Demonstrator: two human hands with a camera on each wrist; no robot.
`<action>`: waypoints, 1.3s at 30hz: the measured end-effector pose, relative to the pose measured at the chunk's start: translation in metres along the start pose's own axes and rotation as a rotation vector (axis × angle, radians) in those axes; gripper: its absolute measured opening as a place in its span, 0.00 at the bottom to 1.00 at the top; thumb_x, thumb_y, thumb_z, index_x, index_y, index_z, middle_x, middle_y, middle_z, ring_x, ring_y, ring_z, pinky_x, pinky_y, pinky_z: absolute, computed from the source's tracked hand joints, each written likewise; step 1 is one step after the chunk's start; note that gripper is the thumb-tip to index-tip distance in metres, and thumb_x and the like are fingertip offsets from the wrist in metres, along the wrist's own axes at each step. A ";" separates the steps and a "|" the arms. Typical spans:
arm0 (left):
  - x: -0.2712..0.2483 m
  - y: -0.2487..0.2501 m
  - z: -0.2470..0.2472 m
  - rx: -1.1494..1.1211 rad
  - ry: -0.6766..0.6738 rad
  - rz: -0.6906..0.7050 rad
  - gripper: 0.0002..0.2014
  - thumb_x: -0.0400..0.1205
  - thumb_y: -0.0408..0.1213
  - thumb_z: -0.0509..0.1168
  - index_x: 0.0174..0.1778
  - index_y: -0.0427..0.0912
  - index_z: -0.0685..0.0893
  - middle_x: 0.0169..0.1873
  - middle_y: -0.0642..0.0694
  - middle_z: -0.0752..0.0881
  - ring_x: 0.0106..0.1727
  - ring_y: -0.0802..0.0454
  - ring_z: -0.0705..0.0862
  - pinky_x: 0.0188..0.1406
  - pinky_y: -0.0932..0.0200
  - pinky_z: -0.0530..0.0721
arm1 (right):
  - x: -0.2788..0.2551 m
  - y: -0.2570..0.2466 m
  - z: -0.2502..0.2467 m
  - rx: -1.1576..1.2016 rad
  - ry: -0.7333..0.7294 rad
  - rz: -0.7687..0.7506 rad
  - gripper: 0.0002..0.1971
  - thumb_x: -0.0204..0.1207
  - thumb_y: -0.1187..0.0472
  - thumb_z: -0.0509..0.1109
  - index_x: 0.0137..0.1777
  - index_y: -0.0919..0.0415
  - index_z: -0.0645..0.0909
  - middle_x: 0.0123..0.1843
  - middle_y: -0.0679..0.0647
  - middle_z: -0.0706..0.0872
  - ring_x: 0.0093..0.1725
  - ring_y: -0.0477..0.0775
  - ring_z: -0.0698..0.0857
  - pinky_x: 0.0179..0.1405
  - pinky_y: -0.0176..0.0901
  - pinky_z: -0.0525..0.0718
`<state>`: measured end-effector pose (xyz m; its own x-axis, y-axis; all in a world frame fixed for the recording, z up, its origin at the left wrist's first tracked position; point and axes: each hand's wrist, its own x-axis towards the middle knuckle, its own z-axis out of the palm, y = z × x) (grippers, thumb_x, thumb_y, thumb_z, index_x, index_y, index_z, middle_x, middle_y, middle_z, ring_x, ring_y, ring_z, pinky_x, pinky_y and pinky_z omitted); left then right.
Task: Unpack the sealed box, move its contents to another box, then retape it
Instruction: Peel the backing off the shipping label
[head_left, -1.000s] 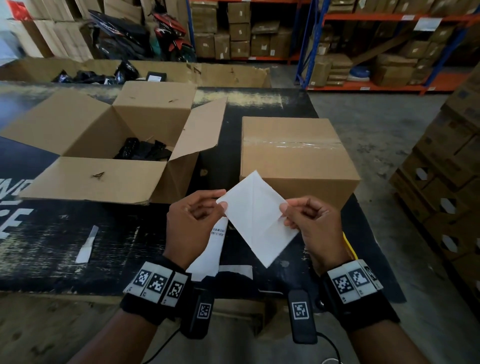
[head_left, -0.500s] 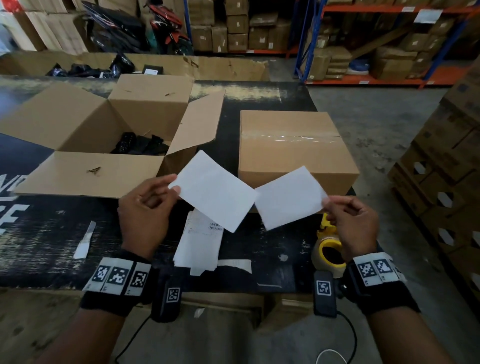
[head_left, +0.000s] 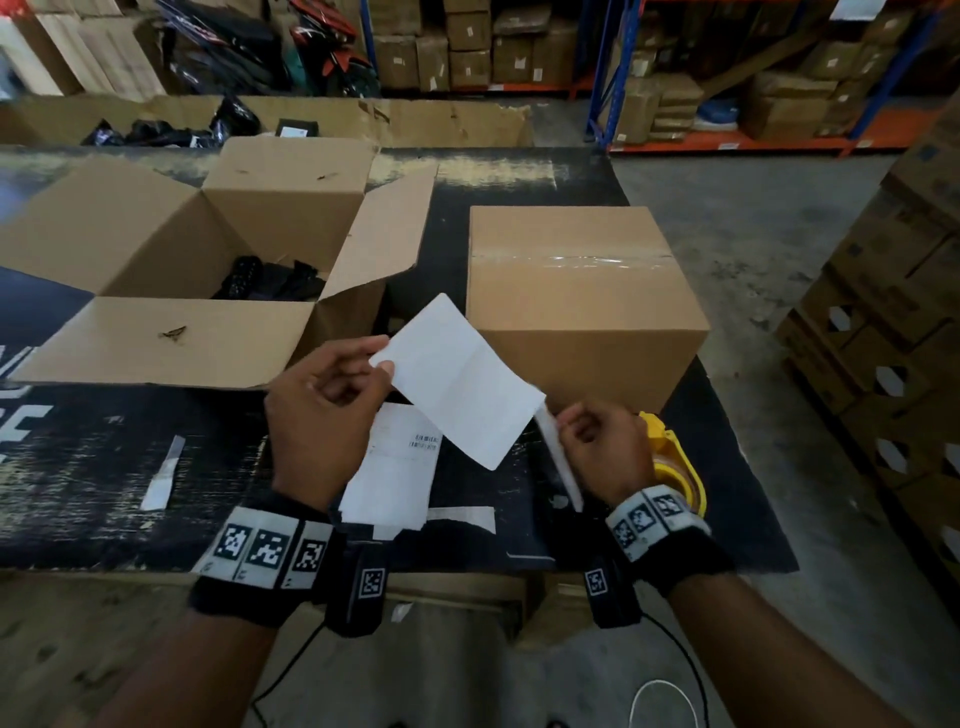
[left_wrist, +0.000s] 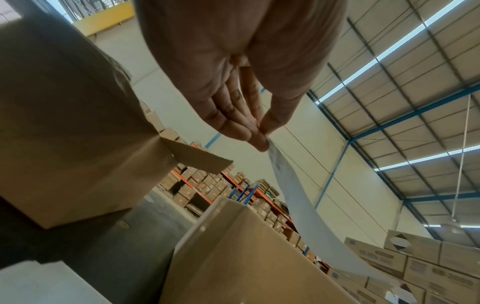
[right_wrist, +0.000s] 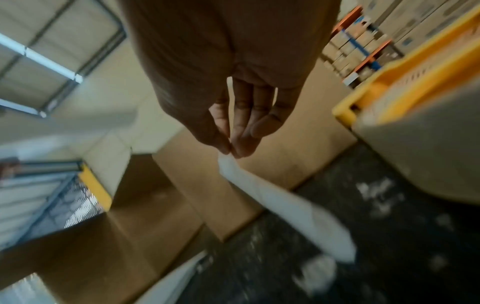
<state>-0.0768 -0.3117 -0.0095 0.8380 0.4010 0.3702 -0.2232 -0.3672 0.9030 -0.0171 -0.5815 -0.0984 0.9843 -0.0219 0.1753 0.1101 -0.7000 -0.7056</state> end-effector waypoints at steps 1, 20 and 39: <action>-0.001 0.001 0.005 0.002 -0.007 0.006 0.13 0.80 0.29 0.76 0.59 0.43 0.92 0.40 0.49 0.91 0.40 0.57 0.91 0.47 0.66 0.89 | 0.000 0.001 0.006 -0.018 -0.043 -0.007 0.05 0.73 0.62 0.75 0.39 0.51 0.89 0.35 0.42 0.90 0.34 0.40 0.85 0.43 0.41 0.87; 0.010 0.036 0.055 -0.182 0.115 -0.120 0.12 0.80 0.30 0.76 0.59 0.41 0.92 0.43 0.44 0.94 0.44 0.53 0.94 0.47 0.66 0.90 | -0.001 -0.020 -0.063 -0.070 0.278 -0.704 0.14 0.69 0.62 0.82 0.53 0.64 0.87 0.55 0.55 0.86 0.53 0.56 0.81 0.48 0.46 0.81; -0.012 0.073 0.106 -0.299 0.024 -0.072 0.17 0.83 0.55 0.69 0.53 0.44 0.91 0.48 0.42 0.94 0.54 0.43 0.93 0.50 0.61 0.89 | 0.035 -0.014 -0.145 0.149 0.357 -0.822 0.07 0.70 0.73 0.78 0.44 0.62 0.89 0.45 0.51 0.89 0.48 0.58 0.82 0.43 0.59 0.79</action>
<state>-0.0502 -0.4316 0.0287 0.8459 0.4380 0.3043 -0.3030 -0.0750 0.9500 -0.0041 -0.6756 0.0170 0.4889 0.2066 0.8475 0.7999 -0.4938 -0.3411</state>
